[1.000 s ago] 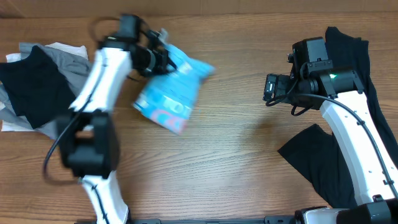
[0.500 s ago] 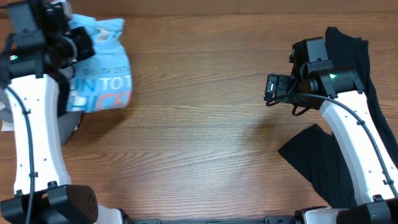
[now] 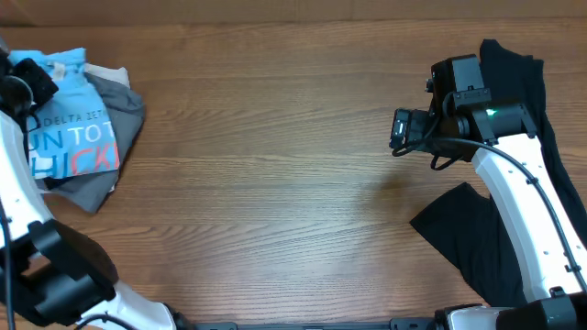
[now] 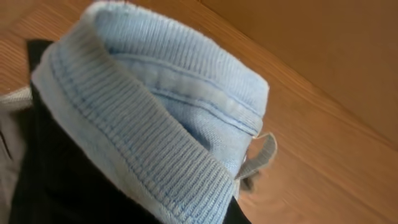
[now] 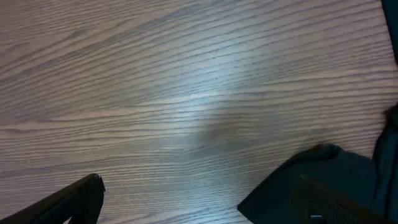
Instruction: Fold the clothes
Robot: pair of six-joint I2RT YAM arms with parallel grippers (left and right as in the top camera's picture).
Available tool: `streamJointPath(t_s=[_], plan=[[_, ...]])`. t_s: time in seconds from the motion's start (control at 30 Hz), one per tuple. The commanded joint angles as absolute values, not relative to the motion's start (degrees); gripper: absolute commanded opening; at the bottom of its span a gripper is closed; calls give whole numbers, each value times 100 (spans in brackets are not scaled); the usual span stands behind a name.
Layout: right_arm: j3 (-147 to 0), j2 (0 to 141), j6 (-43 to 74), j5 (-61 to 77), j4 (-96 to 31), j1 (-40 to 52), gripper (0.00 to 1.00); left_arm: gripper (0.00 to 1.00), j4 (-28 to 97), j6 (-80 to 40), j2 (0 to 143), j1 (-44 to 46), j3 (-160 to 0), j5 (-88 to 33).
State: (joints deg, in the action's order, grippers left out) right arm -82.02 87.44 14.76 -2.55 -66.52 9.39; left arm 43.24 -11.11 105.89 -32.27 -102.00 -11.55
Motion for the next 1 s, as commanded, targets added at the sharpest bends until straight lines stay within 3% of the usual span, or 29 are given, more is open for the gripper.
streamJointPath(t_s=[0.0, 0.17, 0.23, 0.33, 0.37, 0.4, 0.43, 0.73, 0.97], plan=[[-8176, 8713, 1498, -318, -6622, 923, 100, 6, 3841, -1201, 10932, -3465, -10337, -1138], [-8176, 8713, 1498, -318, -6589, 923, 100, 6, 3441, -1201, 11410, -3616, -10337, -1000], [-8176, 8713, 1498, -318, -6587, 923, 100, 12, 3391, -1201, 11535, -3653, -10337, -672], [-8176, 8713, 1498, -316, -6578, 923, 100, 62, 3312, -1201, 11636, -3719, -10337, -49], [-8176, 8713, 1498, -318, -6565, 923, 100, 86, 3284, -1201, 11642, -3776, -10337, 189], [-8176, 8713, 1498, -318, -6549, 923, 100, 96, 3267, -1201, 11642, -3813, -10337, 270], [-8176, 8713, 1498, -318, -6536, 923, 100, 100, 3273, -1203, 11631, -3903, -10363, 357], [-8176, 8713, 1498, -290, -6477, 926, 100, 100, 3811, -1210, 10798, -3964, -11063, 43], [-8176, 8713, 1498, 69, -5478, 926, 100, 100, 4462, -878, 9937, -2626, -11111, -416]])
